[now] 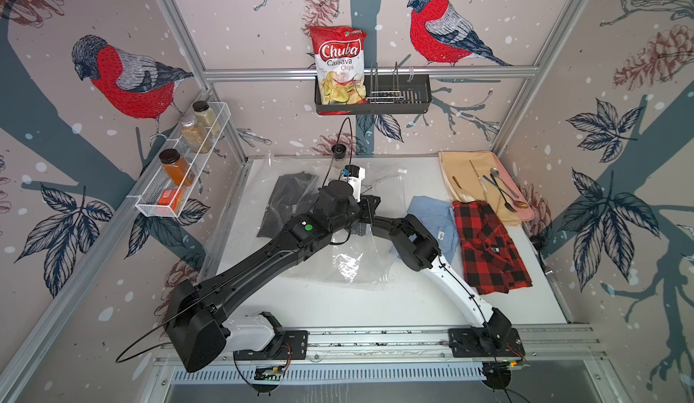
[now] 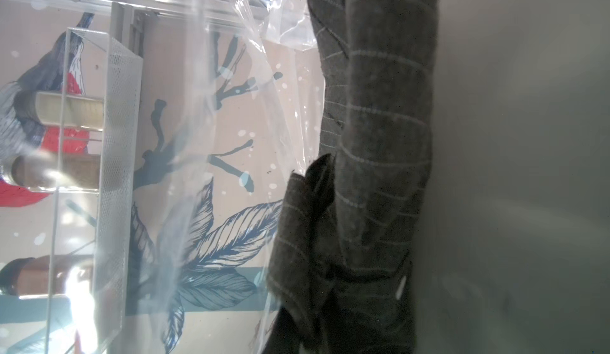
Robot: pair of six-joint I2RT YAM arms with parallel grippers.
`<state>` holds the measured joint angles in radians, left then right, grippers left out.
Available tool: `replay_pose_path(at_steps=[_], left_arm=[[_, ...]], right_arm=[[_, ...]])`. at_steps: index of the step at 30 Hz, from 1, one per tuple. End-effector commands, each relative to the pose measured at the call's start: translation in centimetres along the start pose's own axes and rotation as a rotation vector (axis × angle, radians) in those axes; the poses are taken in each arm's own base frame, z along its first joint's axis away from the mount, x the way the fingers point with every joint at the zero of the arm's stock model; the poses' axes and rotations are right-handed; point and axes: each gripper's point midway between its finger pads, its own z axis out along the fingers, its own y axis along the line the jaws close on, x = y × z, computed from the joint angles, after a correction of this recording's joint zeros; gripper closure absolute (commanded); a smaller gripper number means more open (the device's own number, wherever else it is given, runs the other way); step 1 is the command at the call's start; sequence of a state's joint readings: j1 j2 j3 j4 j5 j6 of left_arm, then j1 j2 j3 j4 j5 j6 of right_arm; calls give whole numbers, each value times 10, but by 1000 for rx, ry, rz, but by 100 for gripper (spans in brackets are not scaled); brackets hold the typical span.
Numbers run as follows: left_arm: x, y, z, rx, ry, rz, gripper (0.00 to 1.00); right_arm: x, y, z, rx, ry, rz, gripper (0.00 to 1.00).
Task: Place the folded shirt into the vacuum bag
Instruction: Place the shirt in the vacuum bag.
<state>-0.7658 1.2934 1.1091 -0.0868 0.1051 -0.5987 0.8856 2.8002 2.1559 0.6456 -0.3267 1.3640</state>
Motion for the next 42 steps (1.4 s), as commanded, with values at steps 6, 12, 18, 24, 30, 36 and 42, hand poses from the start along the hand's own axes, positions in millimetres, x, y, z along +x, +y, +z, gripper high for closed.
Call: replay_pose_path(at_steps=[6, 12, 18, 24, 30, 36, 42], left_arm=[[-13, -26, -12, 118, -43, -14, 100], [-12, -38, -25, 177, -54, -41, 100], [-15, -48, -37, 228, -72, -65, 100], [-17, -58, -47, 277, -84, -79, 100], [-19, -60, -53, 287, -98, -84, 100], [-18, -38, -47, 180, -126, -68, 100], [-20, -2, -37, -2, -166, -20, 100]], right_arm=[[3, -2, 14, -37, -70, 25, 93], [4, -5, 19, -46, -110, 34, 92], [1, -7, 23, -41, -142, 34, 92], [-1, -8, 25, -41, -159, 38, 92], [-3, -13, 25, -30, -168, 36, 89], [-2, -10, 22, 20, -126, 10, 65], [-3, -7, -18, 85, -75, 2, 41]])
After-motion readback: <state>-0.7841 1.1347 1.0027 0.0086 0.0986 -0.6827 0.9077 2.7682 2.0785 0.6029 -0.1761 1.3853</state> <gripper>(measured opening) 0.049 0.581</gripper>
